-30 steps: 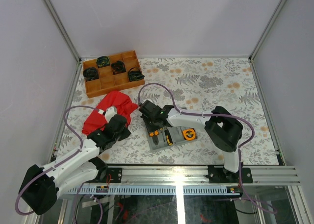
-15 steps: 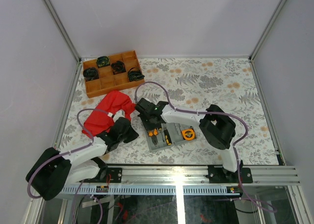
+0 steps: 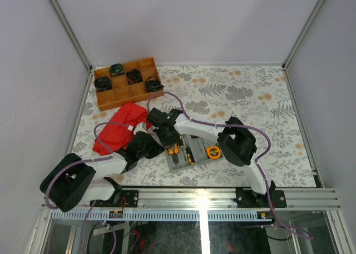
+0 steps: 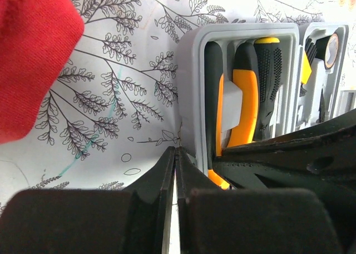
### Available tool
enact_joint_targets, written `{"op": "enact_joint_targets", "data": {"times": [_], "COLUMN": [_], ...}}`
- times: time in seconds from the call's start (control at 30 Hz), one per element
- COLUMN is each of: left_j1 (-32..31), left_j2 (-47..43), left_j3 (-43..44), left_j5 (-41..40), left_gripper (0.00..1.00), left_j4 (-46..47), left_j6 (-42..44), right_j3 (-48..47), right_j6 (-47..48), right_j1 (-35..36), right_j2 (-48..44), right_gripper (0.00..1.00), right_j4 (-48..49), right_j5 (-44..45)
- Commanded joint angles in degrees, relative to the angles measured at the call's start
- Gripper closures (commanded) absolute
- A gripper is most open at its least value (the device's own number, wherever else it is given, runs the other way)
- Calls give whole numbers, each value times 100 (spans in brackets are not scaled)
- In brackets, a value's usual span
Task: Sort the tools into containers
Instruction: Place the pliers in the storage box.
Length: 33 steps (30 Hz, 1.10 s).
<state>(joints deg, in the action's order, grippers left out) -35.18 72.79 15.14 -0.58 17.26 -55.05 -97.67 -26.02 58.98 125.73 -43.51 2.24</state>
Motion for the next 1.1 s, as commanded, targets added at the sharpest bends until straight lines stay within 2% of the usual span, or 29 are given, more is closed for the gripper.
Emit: {"op": "enact_joint_targets", "data": {"times": [0.0,0.7,0.8,1.07], "left_j1": [9,-42,-42,-41], "left_j2": [299,529,398,-446], "left_j3": [-177,-195,-197,-147], "left_j5": [90,233,179,-116], "left_gripper": [100,100,100,100], "left_j4": [331,619,442,-529], "left_j6": [30,170,170,293], "right_j3": [792,1548,1826,2290], "right_j6": [81,-417,-490,-612], "right_j1": [150,530,522,377], "right_j2": [1473,2668,2200,125], "right_gripper": [100,100,100,95], "right_j4": [-873,531,740,885], "right_j5": [-360,-1278,-1104,-707]}}
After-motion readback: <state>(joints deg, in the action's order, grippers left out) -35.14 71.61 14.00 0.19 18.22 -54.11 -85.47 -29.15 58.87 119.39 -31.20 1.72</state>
